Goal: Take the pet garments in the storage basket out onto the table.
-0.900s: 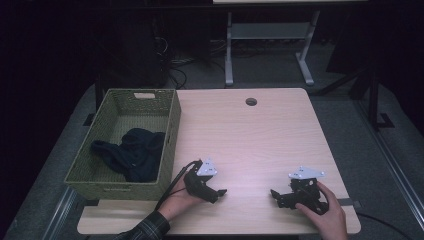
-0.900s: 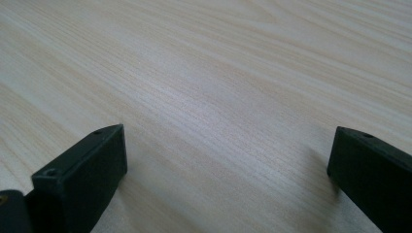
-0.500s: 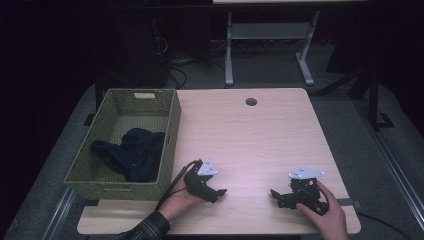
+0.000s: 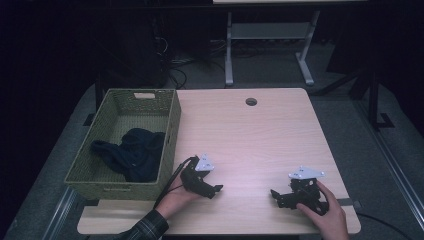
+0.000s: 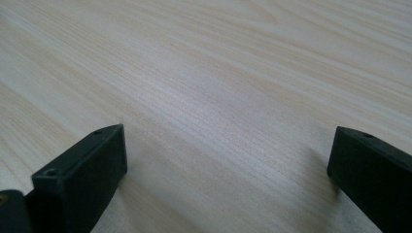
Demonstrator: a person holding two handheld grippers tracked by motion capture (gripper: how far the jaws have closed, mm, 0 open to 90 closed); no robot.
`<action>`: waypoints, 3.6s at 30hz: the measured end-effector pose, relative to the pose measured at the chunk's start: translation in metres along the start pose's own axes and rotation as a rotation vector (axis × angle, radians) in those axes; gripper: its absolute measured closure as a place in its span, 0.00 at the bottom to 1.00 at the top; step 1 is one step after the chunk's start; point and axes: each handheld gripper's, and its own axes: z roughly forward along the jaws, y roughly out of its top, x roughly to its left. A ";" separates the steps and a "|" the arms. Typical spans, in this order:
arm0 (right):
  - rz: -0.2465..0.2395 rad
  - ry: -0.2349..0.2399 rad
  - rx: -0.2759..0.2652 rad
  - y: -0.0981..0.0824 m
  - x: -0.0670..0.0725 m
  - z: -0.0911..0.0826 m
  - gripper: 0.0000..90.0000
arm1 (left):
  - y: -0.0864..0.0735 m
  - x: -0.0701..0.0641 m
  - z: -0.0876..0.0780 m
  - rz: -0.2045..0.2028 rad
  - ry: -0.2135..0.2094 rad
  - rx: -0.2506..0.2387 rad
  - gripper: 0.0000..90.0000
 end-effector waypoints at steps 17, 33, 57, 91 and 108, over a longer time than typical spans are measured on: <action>0.002 -0.003 0.000 0.000 0.000 0.000 0.00 | 0.006 0.002 -0.007 -0.002 0.007 -0.008 0.15; 0.002 -0.002 0.000 0.000 0.000 0.000 0.00 | 0.016 0.003 -0.018 0.010 0.018 -0.038 0.15; -0.003 0.001 0.000 0.000 0.000 0.000 0.01 | 0.029 0.006 -0.030 0.014 0.015 -0.051 0.15; -0.002 0.001 0.000 0.000 0.000 0.000 0.00 | 0.055 0.015 -0.059 -0.004 -0.015 -0.103 0.15; -0.003 0.001 -0.001 0.000 0.000 0.000 0.00 | 0.067 0.025 -0.071 -0.002 -0.014 -0.116 0.15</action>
